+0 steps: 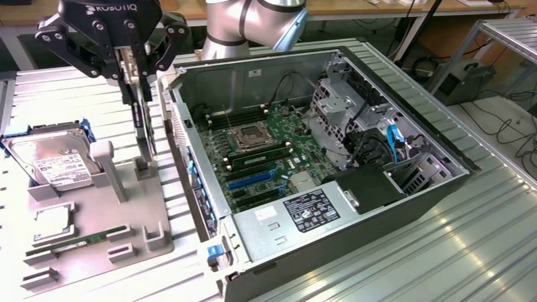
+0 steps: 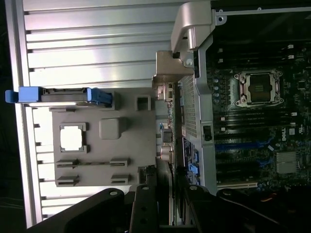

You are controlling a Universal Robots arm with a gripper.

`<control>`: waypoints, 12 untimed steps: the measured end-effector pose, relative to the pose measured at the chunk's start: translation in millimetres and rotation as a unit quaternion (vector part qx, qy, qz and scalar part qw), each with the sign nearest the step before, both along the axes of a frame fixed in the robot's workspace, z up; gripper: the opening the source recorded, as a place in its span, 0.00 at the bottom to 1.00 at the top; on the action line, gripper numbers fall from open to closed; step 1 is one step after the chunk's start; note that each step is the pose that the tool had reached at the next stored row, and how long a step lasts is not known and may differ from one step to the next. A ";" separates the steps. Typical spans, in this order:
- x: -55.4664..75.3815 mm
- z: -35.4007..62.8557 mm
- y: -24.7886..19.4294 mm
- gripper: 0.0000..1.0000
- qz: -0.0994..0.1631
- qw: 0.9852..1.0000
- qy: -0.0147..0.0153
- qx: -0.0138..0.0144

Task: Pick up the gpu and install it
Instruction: 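Pick up the gpu and move the gpu toward the slot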

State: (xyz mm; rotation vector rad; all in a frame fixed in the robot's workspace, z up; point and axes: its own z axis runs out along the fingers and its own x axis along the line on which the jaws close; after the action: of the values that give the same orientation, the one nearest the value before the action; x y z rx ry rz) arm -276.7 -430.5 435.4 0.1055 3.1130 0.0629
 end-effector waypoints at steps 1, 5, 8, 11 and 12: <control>0.4 0.0 0.0 0.26 0.000 1.000 0.000 0.000; 2.3 0.0 0.0 0.26 0.000 1.000 0.000 0.000; 3.6 0.0 0.0 0.26 0.000 1.000 0.000 0.000; 4.8 0.0 0.0 0.26 0.000 1.000 0.000 0.000; 5.2 0.0 0.0 0.26 0.000 1.000 0.000 0.000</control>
State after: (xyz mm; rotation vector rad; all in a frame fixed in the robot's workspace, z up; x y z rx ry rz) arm -271.5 -430.5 435.4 0.1057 3.1131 0.0629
